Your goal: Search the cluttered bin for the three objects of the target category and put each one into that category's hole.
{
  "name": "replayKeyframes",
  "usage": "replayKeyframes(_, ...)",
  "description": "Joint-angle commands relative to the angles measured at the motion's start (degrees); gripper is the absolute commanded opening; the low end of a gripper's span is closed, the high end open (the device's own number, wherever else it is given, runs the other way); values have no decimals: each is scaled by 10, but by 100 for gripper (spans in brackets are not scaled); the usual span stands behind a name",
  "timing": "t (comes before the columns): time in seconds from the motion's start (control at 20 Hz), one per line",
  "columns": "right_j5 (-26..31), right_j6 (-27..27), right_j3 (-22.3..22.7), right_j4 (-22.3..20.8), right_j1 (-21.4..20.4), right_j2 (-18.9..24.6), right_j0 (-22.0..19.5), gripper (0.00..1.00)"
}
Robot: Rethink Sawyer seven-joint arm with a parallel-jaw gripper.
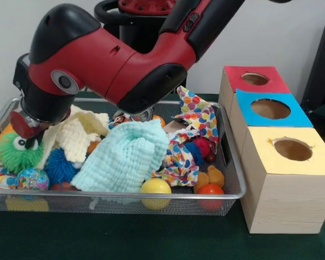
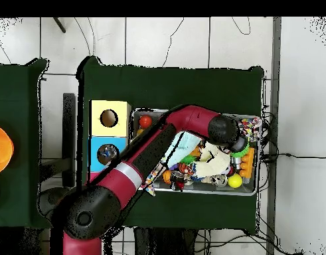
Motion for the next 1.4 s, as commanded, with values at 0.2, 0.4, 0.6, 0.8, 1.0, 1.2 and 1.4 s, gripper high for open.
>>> replayKeyframes(0.2, -132, 105, 23, 83, -73, 49, 28, 0)
replayKeyframes(0.4, -157, 115, 41, 75, -74, 28, 45, 0)
replayKeyframes(0.6, -155, 119, 64, 75, -75, 19, 61, 0)
replayKeyframes(0.8, -153, 125, 75, 76, -72, 20, 73, 0)
replayKeyframes(1.0, -156, 135, 75, 76, -71, 22, 80, 0)
replayKeyframes(1.2, -157, 138, 79, 77, -72, 23, 85, 0)
replayKeyframes(1.4, -151, 137, 89, 84, -75, 26, 90, 0)
